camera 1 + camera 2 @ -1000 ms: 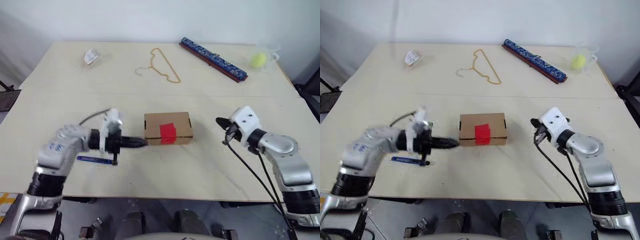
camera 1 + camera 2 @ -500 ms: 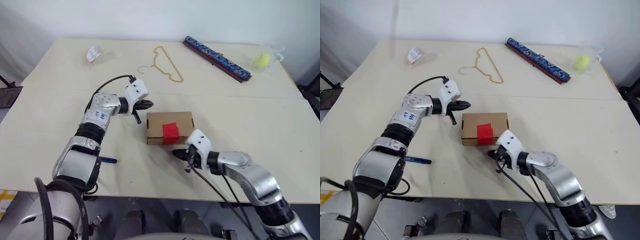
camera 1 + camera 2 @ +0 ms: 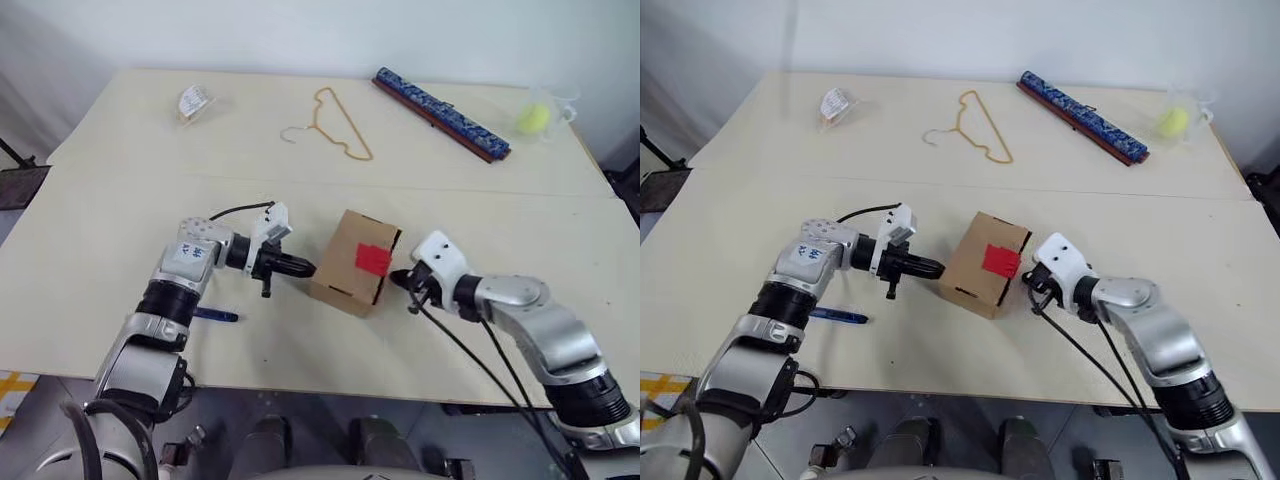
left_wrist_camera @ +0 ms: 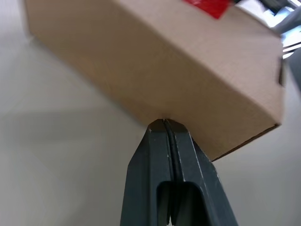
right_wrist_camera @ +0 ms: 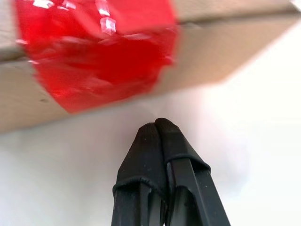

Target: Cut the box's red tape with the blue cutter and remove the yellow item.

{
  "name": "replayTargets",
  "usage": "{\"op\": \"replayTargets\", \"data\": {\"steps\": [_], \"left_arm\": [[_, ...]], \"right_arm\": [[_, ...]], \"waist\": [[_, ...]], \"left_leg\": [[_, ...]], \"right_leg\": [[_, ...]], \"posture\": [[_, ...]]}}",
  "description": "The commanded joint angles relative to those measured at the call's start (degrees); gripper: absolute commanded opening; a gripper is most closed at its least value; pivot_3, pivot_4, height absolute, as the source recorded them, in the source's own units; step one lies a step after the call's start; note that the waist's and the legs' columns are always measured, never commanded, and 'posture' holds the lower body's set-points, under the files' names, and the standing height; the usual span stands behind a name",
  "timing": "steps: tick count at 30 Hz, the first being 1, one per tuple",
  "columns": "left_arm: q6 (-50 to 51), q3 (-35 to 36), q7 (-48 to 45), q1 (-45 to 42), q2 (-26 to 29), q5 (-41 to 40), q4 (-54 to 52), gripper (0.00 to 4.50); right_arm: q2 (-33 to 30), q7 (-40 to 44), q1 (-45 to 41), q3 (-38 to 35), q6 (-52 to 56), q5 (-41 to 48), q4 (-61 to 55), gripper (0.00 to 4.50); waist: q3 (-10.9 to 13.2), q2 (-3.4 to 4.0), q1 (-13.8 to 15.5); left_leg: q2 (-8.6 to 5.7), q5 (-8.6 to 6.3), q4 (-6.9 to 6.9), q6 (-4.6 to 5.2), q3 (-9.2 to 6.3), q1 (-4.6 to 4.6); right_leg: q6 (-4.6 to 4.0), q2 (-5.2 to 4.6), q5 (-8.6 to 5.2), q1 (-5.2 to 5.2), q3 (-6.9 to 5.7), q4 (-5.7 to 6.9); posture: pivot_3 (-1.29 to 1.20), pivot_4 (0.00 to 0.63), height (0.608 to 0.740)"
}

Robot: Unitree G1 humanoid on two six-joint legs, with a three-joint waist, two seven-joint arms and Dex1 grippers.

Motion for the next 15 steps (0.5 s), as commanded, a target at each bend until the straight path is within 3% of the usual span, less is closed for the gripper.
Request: {"op": "replayTargets", "data": {"steps": [1, 7, 15], "left_arm": [[4.7, -1.2, 3.8, 3.8, -3.2, -2.4, -9.6, 0.01], [10.3, -4.1, 9.5, 8.1, -7.2, -2.7, -18.3, 0.01], [10.4, -4.7, 14.6, 8.7, -8.8, -2.8, -18.4, 0.01]], "right_arm": [[-2.7, 4.2, -2.6, -1.1, -4.2, -0.6, 3.4, 0.00], [-2.2, 7.3, -6.3, 0.0, -8.9, -1.8, 9.1, 0.00], [-2.1, 8.2, -8.6, 0.1, -14.0, -5.0, 15.5, 0.00]], "waist": [[0.0, 0.03, -0.1], [0.0, 0.06, -0.1], [0.0, 0.07, 0.0]], "left_leg": [[-0.01, 0.00, 0.00, 0.00, 0.01, 0.00], [0.00, 0.00, 0.03, 0.00, 0.03, 0.01], [-0.04, 0.01, 0.10, -0.01, 0.04, 0.01]], "right_leg": [[0.00, -0.01, 0.00, 0.00, 0.01, 0.00], [0.04, 0.00, 0.02, -0.01, 0.05, 0.00], [0.05, -0.03, 0.03, 0.02, 0.04, 0.01]], "posture": [[0.00, 0.150, 0.740], [0.00, 0.150, 0.740], [0.00, 0.150, 0.740]]}}
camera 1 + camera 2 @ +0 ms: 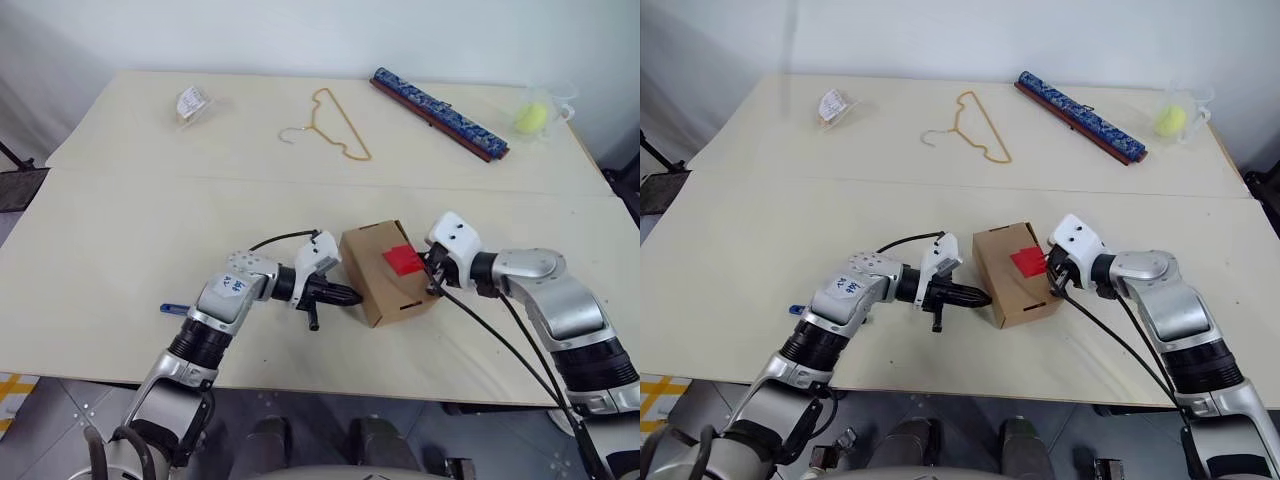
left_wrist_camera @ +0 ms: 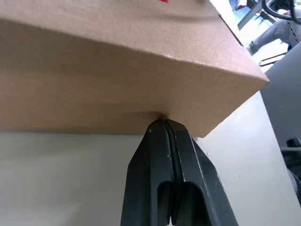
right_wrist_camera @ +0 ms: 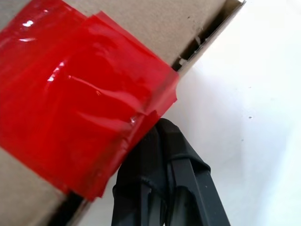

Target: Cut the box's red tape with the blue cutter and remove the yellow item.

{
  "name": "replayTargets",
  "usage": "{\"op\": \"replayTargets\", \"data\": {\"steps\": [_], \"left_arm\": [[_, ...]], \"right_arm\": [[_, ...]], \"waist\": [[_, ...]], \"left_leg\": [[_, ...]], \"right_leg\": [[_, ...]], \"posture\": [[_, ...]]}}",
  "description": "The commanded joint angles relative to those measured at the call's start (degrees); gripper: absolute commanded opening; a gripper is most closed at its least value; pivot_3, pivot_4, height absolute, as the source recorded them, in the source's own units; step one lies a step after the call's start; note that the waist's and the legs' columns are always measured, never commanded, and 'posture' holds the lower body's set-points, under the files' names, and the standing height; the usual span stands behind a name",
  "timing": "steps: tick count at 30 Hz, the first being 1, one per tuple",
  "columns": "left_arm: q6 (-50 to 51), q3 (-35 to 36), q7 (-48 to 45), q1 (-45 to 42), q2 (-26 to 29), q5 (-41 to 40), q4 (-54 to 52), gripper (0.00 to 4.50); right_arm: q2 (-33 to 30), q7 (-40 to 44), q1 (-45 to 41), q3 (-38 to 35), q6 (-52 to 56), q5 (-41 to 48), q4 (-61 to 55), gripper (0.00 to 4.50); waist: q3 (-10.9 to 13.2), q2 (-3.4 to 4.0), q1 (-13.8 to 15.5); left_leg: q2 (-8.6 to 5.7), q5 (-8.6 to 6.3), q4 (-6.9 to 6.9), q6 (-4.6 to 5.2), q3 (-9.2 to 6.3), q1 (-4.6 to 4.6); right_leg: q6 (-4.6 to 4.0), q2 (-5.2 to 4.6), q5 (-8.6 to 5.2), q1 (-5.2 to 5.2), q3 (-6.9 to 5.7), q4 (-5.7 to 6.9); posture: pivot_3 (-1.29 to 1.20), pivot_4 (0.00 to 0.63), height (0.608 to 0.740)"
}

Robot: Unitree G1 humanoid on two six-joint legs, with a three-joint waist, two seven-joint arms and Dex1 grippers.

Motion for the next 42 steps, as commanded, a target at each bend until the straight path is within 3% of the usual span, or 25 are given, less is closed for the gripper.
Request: {"op": "replayTargets", "data": {"steps": [1, 4, 9, 11, 15, 19, 25, 26, 32, 36, 42], "left_arm": [[-1.4, 0.3, 1.3, -0.2, -0.6, -1.1, -1.2, 0.01], [-3.1, 0.5, 0.1, -0.1, 0.3, -2.2, -2.7, 0.01], [-14.8, 8.2, -8.1, -1.4, 9.4, -6.6, -4.9, 0.01], [-16.8, 12.4, -8.9, -1.9, 12.7, -8.3, -2.7, 0.41], [-23.1, 21.7, -11.4, 0.4, 21.3, -10.1, 2.6, 1.45], [-32.7, 29.7, -17.2, 9.6, 33.3, -9.5, 13.0, 2.59], [-47.2, 34.2, -21.1, 16.8, 44.5, -6.2, 35.6, 4.39], [-48.9, 34.1, -21.6, 17.2, 46.0, -5.6, 38.8, 4.50], [-61.3, 32.3, -25.0, 16.2, 52.2, -2.0, 51.7, 4.50], [-64.9, 31.2, -29.6, 12.4, 51.1, -2.6, 52.4, 4.50], [-67.1, 20.4, -31.6, 7.5, 44.0, -3.4, 44.6, 4.50]], "right_arm": [[0.0, 0.0, -1.2, -1.2, -3.7, -1.4, 2.3, 0.00], [-0.5, 0.5, -1.1, -3.1, -8.2, -1.3, 4.5, 0.00], [-6.3, 8.5, 4.8, -12.6, -18.4, 4.1, 4.9, 0.00], [-7.0, 10.6, 6.8, -16.3, -19.1, 7.2, 4.8, 0.00], [-6.5, 16.3, 12.6, -24.1, -17.7, 17.5, -2.2, 0.88], [-4.4, 16.3, 22.5, -26.7, -14.0, 26.1, -17.8, 2.21], [0.9, 16.8, 30.2, -27.2, -16.4, 33.4, -30.0, 4.18], [0.8, 16.7, 30.9, -26.6, -15.8, 34.1, -31.4, 4.46], [-2.6, 23.7, 38.1, -24.4, -17.0, 35.8, -40.9, 4.46], [-1.9, 21.5, 37.4, -24.9, -18.7, 34.7, -41.1, 4.46], [-2.6, 20.7, 37.0, -25.6, -19.8, 32.6, -37.8, 4.46]], "waist": [[0.0, 0.00, 0.0], [0.0, 0.00, 0.0], [0.1, 0.13, 0.0], [0.1, 0.13, 0.0], [0.1, 0.14, -0.3], [0.1, 0.18, -1.5], [0.1, 0.18, -1.4], [0.1, 0.15, -1.4], [0.0, 0.13, -0.8], [0.0, 0.09, -0.3], [0.0, 0.09, 0.0]], "left_leg": [[0.00, 0.00, 0.00, 0.00, 0.00, 0.00], [0.00, 0.00, 0.00, -0.01, 0.00, 0.00], [0.01, 0.03, -0.03, -0.05, 0.01, 0.01], [0.02, 0.02, -0.03, -0.05, 0.01, 0.01], [0.04, -0.02, -0.08, 0.02, 0.03, 0.31], [0.26, -0.09, -0.52, -0.08, 0.08, 0.81], [0.38, -0.24, -0.67, 0.15, 0.08, 0.89], [0.36, -0.27, -0.68, 0.20, 0.09, 0.89], [0.35, -0.28, -0.82, 0.21, 0.01, 0.90], [0.36, -0.28, -0.83, 0.22, 0.02, 0.96], [0.34, -0.26, -0.81, 0.24, -0.05, 1.08]], "right_leg": [[0.00, 0.00, 0.00, 0.00, 0.00, 0.00], [0.00, 0.00, 0.00, 0.00, -0.01, -0.01], [0.00, 0.01, 0.00, 0.00, -0.03, -0.04], [0.00, 0.01, 0.00, 0.05, -0.05, -0.08], [0.00, 0.01, 0.00, 0.42, -0.05, -0.24], [-0.05, -0.07, -0.02, 0.69, 0.03, -0.37], [-0.22, -0.09, 0.04, 0.79, -0.07, -0.63], [-0.21, -0.14, 0.04, 0.79, -0.08, -0.67], [-0.25, -0.28, 0.09, 0.81, -0.20, -0.77], [-0.33, -0.32, 0.13, 0.91, -0.25, -0.85], [-0.35, -0.44, 0.17, 1.10, -0.24, -0.89]], "posture": [[0.00, 0.150, 0.740], [0.00, 0.150, 0.740], [0.00, 0.150, 0.740], [0.00, 0.150, 0.740], [0.00, 0.150, 0.740], [0.00, 0.150, 0.740], [0.00, 0.150, 0.740], [0.00, 0.150, 0.740], [0.00, 0.150, 0.740], [0.00, 0.150, 0.740], [0.00, 0.150, 0.740]]}}
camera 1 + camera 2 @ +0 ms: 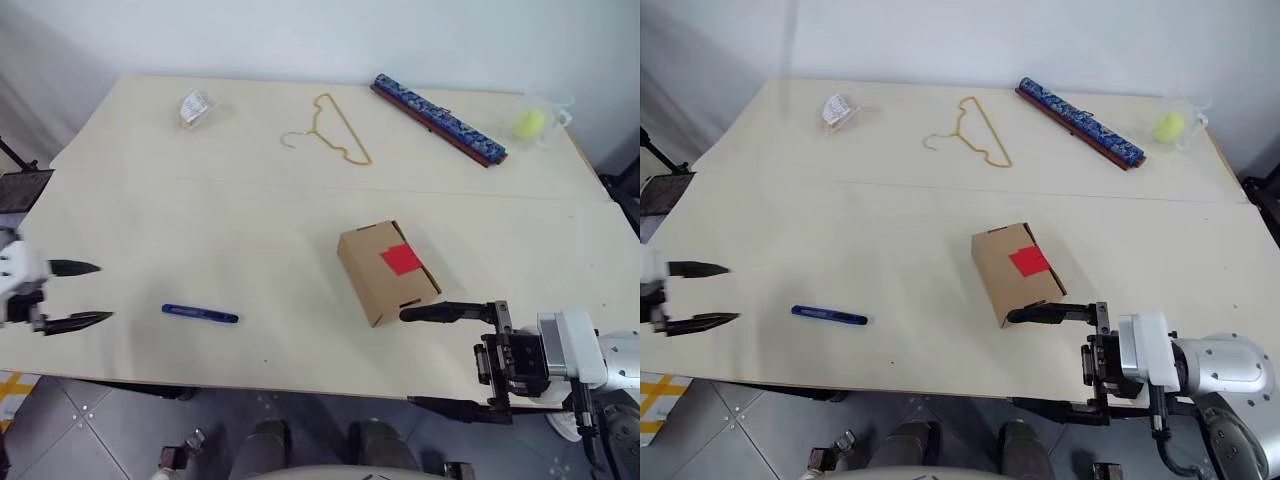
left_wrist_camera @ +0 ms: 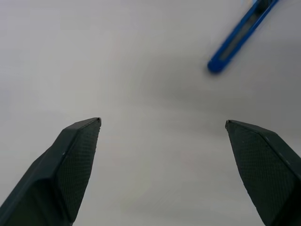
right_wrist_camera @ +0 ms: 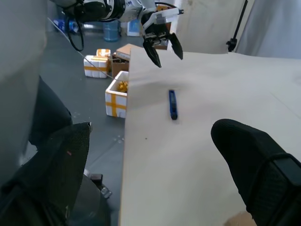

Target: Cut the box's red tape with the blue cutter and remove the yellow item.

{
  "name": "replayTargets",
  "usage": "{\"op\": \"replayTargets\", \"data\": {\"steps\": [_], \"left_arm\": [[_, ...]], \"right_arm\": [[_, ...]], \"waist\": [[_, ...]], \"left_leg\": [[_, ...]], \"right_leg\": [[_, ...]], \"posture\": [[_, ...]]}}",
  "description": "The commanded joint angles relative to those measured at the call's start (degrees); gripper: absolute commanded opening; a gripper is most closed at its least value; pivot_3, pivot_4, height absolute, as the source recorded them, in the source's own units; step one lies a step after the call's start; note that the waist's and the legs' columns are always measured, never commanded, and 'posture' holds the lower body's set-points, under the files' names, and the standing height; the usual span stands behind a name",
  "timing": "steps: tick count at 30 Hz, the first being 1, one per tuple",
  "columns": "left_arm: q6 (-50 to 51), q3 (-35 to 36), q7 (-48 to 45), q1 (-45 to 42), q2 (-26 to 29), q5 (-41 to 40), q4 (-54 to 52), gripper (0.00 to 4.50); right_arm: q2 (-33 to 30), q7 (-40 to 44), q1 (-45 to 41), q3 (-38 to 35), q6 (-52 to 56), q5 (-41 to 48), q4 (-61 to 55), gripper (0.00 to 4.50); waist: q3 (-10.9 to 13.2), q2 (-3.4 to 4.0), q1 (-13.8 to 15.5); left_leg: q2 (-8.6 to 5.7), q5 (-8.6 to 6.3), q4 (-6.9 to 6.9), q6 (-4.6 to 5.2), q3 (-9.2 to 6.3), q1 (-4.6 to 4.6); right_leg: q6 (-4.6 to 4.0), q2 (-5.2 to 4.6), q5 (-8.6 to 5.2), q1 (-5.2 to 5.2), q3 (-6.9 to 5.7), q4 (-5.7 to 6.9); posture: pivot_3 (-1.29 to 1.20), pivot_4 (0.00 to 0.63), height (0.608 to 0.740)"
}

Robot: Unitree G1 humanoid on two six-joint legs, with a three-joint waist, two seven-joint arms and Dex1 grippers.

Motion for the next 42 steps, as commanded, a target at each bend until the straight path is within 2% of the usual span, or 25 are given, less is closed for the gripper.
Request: {"op": "replayTargets", "data": {"steps": [1, 7, 18, 19, 21, 23, 27, 30, 33, 36, 42], "left_arm": [[-1.3, -6.9, -6.4, -2.8, -2.8, -0.1, -3.1, 4.50], [-1.9, -17.8, -6.4, -7.1, -5.3, -0.3, -2.3, 4.50], [-1.7, -31.8, -6.4, -8.8, -2.9, -3.6, -2.9, 4.50], [-2.2, -32.4, -6.4, -8.6, -2.8, -3.9, -2.9, 4.12], [-2.9, -33.3, -6.4, -8.2, -2.7, -4.5, -2.7, 3.71], [-3.4, -33.6, -6.4, -8.0, -2.7, -4.8, -2.4, 3.09], [-3.7, -33.0, -6.4, -7.6, -2.8, -4.9, -2.2, 1.93], [-5.0, -32.4, -6.4, -6.6, -2.5, -4.2, -2.7, 1.93], [-4.8, -31.8, -6.4, -5.0, -2.1, -4.6, -3.9, 1.32], [-4.9, -31.0, -6.4, -4.1, -2.1, -4.3, -4.7, 0.46], [-4.7, -30.3, -6.4, -3.3, -2.2, -3.8, -5.5, 0.41]], "right_arm": [[-0.5, -1.2, -0.5, -1.5, -0.9, -0.5, 0.9, 4.46], [-1.4, -2.5, 0.1, -2.5, -0.3, -0.4, 0.9, 4.46], [-1.6, -5.1, 1.8, -3.8, 0.0, 0.0, -1.0, 4.46], [-1.6, -5.3, 1.8, -3.9, 0.0, -0.1, -1.1, 4.50], [-1.6, -5.7, 1.9, -4.0, 0.1, 0.0, -1.4, 4.50], [-1.5, -6.0, 2.2, -4.0, 0.0, -0.1, -1.6, 4.50], [-1.5, -6.5, 2.6, -4.0, -0.2, -0.4, -1.7, 4.50], [-1.3, -6.7, 2.4, -3.3, -0.5, -0.9, -1.4, 4.50], [-1.1, -6.8, 1.5, -2.5, -0.8, -1.2, -0.8, 4.50], [-1.1, -6.6, 0.7, -2.1, -0.9, -1.5, -0.2, 4.50], [-0.9, -6.2, -0.4, -1.3, -1.6, -2.3, 0.8, 4.50]], "waist": [[0.0, -0.01, -0.1], [0.0, -0.02, -0.8], [0.0, 0.02, -1.1], [0.0, 0.03, -1.2], [0.0, 0.04, -1.3], [0.0, 0.08, -1.5], [-0.1, 0.17, -1.5], [-0.1, 0.20, -1.6], [-0.2, 0.29, -1.6], [-0.2, 0.41, -1.6], [-0.3, 0.44, -1.6]], "left_leg": [[0.00, 0.00, -0.01, 0.00, -0.01, 0.00], [0.11, 0.00, 0.04, -0.01, 0.18, -0.02], [0.09, -0.01, 0.16, 0.02, 0.36, 0.03], [0.09, -0.02, 0.14, 0.02, 0.35, 0.11], [0.09, -0.03, 0.05, 0.04, 0.35, 0.35], [0.10, -0.05, -0.12, 0.07, 0.38, 0.78], [0.10, -0.05, -0.11, 0.07, 0.39, 0.81], [0.11, -0.05, -0.10, 0.07, 0.40, 0.83], [0.11, -0.05, -0.11, 0.07, 0.42, 0.85], [0.11, -0.05, -0.11, 0.07, 0.42, 0.86], [0.12, -0.05, -0.12, 0.07, 0.45, 0.86]], "right_leg": [[0.00, 0.01, 0.00, 0.00, 0.00, 0.00], [0.04, 0.35, 0.02, -0.19, -0.09, 0.17], [0.09, 0.36, 0.05, -0.19, 0.07, 0.23], [0.09, 0.35, 0.04, -0.12, 0.07, 0.22], [0.09, 0.34, 0.04, 0.12, 0.07, 0.13], [0.09, 0.31, 0.04, 0.56, 0.09, -0.01], [0.09, 0.29, 0.04, 0.57, 0.14, -0.01], [0.09, 0.29, 0.04, 0.57, 0.16, 0.01], [0.09, 0.29, 0.04, 0.57, 0.18, 0.01], [0.09, 0.27, 0.04, 0.57, 0.18, 0.02], [0.08, 0.28, 0.04, 0.56, 0.20, 0.02]], "posture": [[0.00, 0.150, 0.740], [0.00, 0.150, 0.740], [0.00, 0.150, 0.740], [0.00, 0.150, 0.740], [0.00, 0.150, 0.740], [0.00, 0.150, 0.740], [0.00, 0.150, 0.740], [0.00, 0.150, 0.740], [0.00, 0.150, 0.740], [0.00, 0.150, 0.740], [0.00, 0.150, 0.740]]}}
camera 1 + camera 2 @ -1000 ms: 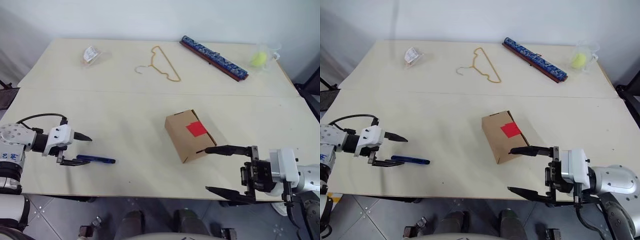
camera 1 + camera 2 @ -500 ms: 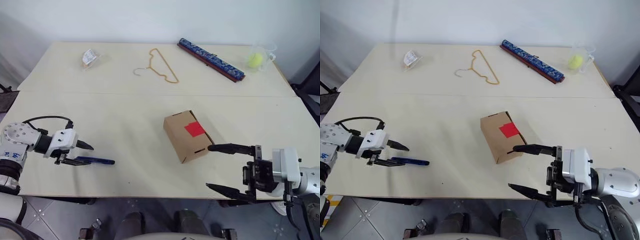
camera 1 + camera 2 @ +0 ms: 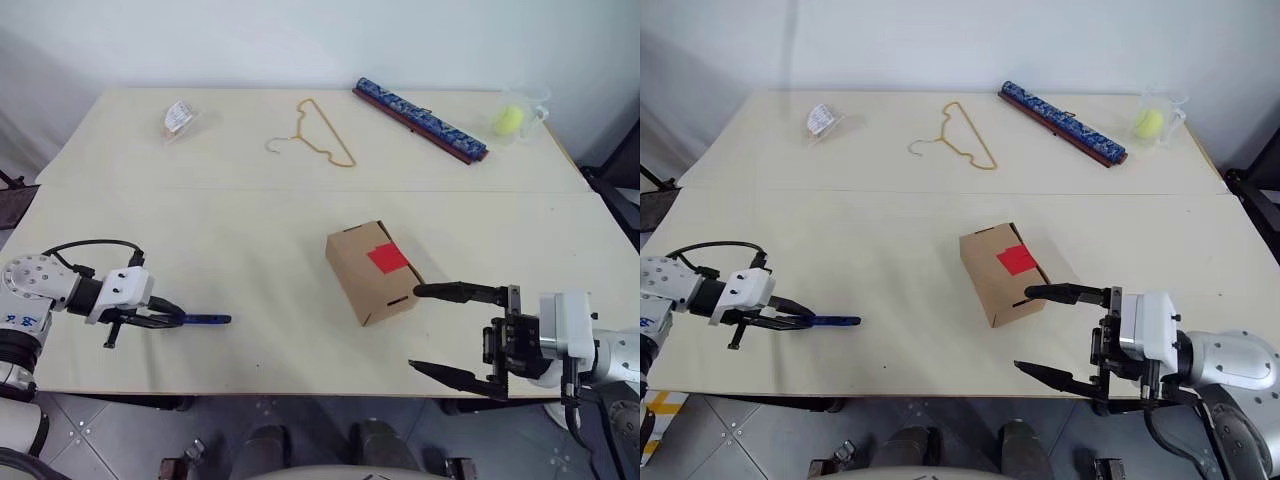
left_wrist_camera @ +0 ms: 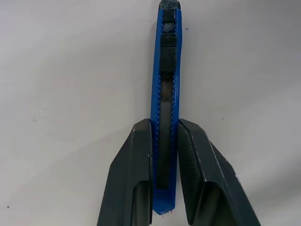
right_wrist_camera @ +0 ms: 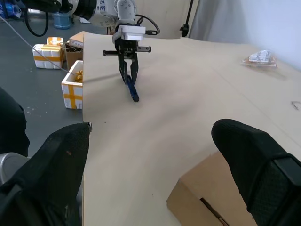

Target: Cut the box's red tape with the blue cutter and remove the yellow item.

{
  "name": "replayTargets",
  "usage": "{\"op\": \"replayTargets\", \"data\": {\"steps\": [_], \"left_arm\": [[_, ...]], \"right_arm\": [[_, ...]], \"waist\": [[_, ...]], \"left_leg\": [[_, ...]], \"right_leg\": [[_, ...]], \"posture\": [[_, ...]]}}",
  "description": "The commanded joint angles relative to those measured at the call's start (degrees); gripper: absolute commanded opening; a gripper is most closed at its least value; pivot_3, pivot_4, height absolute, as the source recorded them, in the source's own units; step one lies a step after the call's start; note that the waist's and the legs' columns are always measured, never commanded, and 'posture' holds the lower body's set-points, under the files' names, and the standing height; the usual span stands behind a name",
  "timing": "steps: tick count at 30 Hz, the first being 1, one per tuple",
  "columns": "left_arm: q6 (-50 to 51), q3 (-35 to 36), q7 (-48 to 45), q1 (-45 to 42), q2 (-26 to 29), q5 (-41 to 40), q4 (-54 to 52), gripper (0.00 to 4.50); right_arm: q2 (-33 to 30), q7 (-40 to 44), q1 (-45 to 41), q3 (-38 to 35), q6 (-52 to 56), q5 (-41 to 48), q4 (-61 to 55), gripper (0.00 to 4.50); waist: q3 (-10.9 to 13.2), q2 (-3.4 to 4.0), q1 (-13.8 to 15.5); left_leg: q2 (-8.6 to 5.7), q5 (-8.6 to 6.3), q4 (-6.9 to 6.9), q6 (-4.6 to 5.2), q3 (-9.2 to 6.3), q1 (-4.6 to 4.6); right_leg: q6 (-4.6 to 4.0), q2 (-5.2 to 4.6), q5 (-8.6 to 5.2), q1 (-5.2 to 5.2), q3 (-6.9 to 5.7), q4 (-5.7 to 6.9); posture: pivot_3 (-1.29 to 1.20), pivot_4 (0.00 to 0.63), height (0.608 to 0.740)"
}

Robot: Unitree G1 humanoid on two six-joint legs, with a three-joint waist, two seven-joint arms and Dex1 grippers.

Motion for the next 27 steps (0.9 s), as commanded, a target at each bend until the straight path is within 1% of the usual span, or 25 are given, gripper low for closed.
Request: {"op": "replayTargets", "data": {"steps": [1, 6, 9, 10, 11, 12, 13, 14, 16, 18, 20, 22, 23, 24, 25, 27], "left_arm": [[0.2, -1.2, -6.4, 2.2, 0.4, 2.2, -0.1, 0.41], [0.4, 0.3, -6.4, 2.5, -0.6, 2.4, -1.3, 0.41], [5.9, 3.6, -5.4, 3.3, -1.7, 0.2, -8.0, 0.41], [9.5, 3.9, -3.6, 4.3, -1.2, 0.4, -13.0, 0.41], [15.2, 4.4, -1.7, 6.0, -0.3, -1.0, -20.9, 0.41], [21.8, 4.6, 1.6, 7.7, 0.8, -0.7, -28.6, 0.41], [26.1, 5.0, 5.0, 9.1, 1.2, 0.8, -35.1, 0.41], [28.8, 5.4, 7.3, 10.2, 1.2, 2.2, -40.7, 0.41], [33.8, 5.7, 9.2, 12.4, 1.0, 2.3, -50.9, 0.41], [42.5, 4.3, 13.0, 13.3, -0.6, 3.2, -60.9, 0.41], [53.8, 2.0, 18.2, 12.5, -3.9, 3.7, -69.3, 0.41], [62.9, -1.1, 22.0, 11.3, -7.1, 4.9, -75.5, 0.41], [68.0, -3.2, 25.0, 10.1, -9.4, 6.8, -77.1, 0.41], [71.9, -4.6, 27.3, 9.2, -11.0, 8.1, -78.4, 0.41], [75.2, -6.2, 30.0, 8.1, -13.8, 9.4, -78.7, 0.41], [80.7, -8.6, 33.2, 6.1, -17.8, 10.2, -79.4, 0.41]], "right_arm": [[0.0, 0.4, -0.6, -0.1, -1.5, -0.2, -0.4, 4.50], [0.0, 0.4, -0.7, 0.1, -1.6, -0.7, 0.0, 4.50], [-0.8, 0.0, 0.3, -0.9, 0.2, 0.1, 0.0, 4.50], [-1.4, -0.5, 1.1, -1.6, 1.4, 0.4, -0.2, 4.50], [-1.9, -0.9, 1.9, -2.3, 2.6, 1.1, -0.5, 4.50], [-2.2, -1.2, 2.6, -3.0, 3.5, 1.6, -0.7, 4.50], [-2.5, -1.1, 3.2, -3.3, 4.0, 1.9, -0.7, 4.50], [-2.7, -0.9, 3.9, -3.4, 4.2, 1.9, -0.7, 4.50], [-3.0, -1.1, 5.4, -3.6, 4.8, 1.1, -1.1, 4.50], [-3.2, -2.0, 6.7, -3.3, 5.9, 0.7, -1.9, 4.50], [-4.0, -1.7, 7.9, -2.5, 5.9, -1.1, -2.0, 4.50], [-5.1, -1.1, 9.3, -2.0, 5.4, -3.9, -1.6, 4.09], [-5.9, -1.5, 9.6, -1.2, 5.9, -5.7, -1.4, 3.85], [-6.5, -1.9, 9.9, -0.8, 6.3, -6.8, -1.4, 3.52], [-6.6, -2.7, 9.4, 0.4, 6.3, -8.2, -1.3, 3.16], [-6.7, -4.2, 8.0, 2.9, 7.1, -10.1, -1.5, 2.44]], "waist": [[0.0, 0.00, 0.0], [0.0, 0.00, 0.0], [0.0, 0.00, 0.1], [0.0, 0.00, 0.1], [0.0, 0.00, 0.2], [0.0, 0.00, 0.3], [0.0, -0.01, 0.4], [0.0, -0.02, 0.4], [0.0, -0.04, 0.4], [0.0, -0.04, 0.4], [0.0, -0.02, 0.4], [0.0, -0.04, 0.4], [0.1, -0.06, 0.4], [0.1, -0.09, 0.4], [0.1, -0.14, 0.4], [0.1, -0.16, 0.4]], "left_leg": [[0.00, 0.00, -0.01, 0.00, 0.00, 0.00], [0.00, 0.00, -0.01, 0.00, 0.00, 0.00], [0.00, 0.00, -0.02, 0.00, 0.00, -0.01], [0.00, 0.00, -0.02, 0.00, 0.00, -0.02], [0.00, 0.00, -0.01, 0.00, -0.03, -0.07], [0.00, 0.00, 0.00, 0.00, -0.05, -0.10], [0.00, -0.01, -0.01, 0.01, -0.10, -0.16], [-0.01, -0.02, -0.01, 0.03, -0.18, -0.22], [-0.01, -0.03, -0.04, 0.01, -0.23, -0.26], [-0.01, -0.03, -0.10, 0.01, -0.23, -0.25], [-0.01, -0.03, -0.10, 0.00, -0.21, -0.26], [-0.01, -0.03, -0.05, 0.01, -0.14, -0.23], [-0.01, -0.03, -0.03, 0.01, -0.12, -0.24], [-0.01, -0.03, -0.01, 0.01, -0.12, -0.23], [-0.04, -0.02, 0.03, 0.02, -0.10, -0.23], [-0.04, -0.01, 0.06, 0.04, -0.08, -0.19]], "right_leg": [[0.00, 0.00, 0.00, -0.01, 0.00, 0.00], [0.00, 0.00, 0.00, -0.01, 0.00, 0.00], [0.00, -0.01, 0.00, -0.01, 0.00, -0.01], [0.00, -0.01, 0.00, -0.01, 0.00, -0.02], [0.00, -0.03, 0.00, -0.01, -0.01, -0.02], [0.00, -0.09, 0.00, -0.02, 0.00, -0.04], [0.00, -0.13, 0.00, -0.02, 0.08, -0.08], [0.00, -0.17, 0.00, -0.01, 0.21, -0.13], [0.00, -0.15, 0.00, -0.02, 0.26, -0.20], [0.00, -0.10, 0.00, -0.03, 0.27, -0.23], [0.00, -0.02, 0.00, -0.02, 0.33, -0.25], [0.01, 0.12, 0.00, 0.01, 0.44, -0.25], [0.02, 0.20, 0.00, 0.01, 0.47, -0.26], [0.02, 0.25, 0.00, 0.02, 0.48, -0.26], [0.02, 0.33, -0.01, 0.03, 0.50, -0.25], [0.02, 0.41, -0.01, 0.05, 0.58, -0.23]], "posture": [[0.00, 0.150, 0.740], [0.00, 0.150, 0.740], [0.00, 0.150, 0.740], [0.00, 0.150, 0.740], [0.00, 0.150, 0.740], [0.00, 0.150, 0.740], [0.00, 0.150, 0.740], [0.00, 0.150, 0.740], [0.00, 0.150, 0.740], [0.00, 0.150, 0.740], [0.00, 0.150, 0.740], [0.00, 0.150, 0.740], [0.00, 0.150, 0.740], [0.00, 0.150, 0.740], [0.00, 0.150, 0.740], [0.00, 0.150, 0.740]]}}
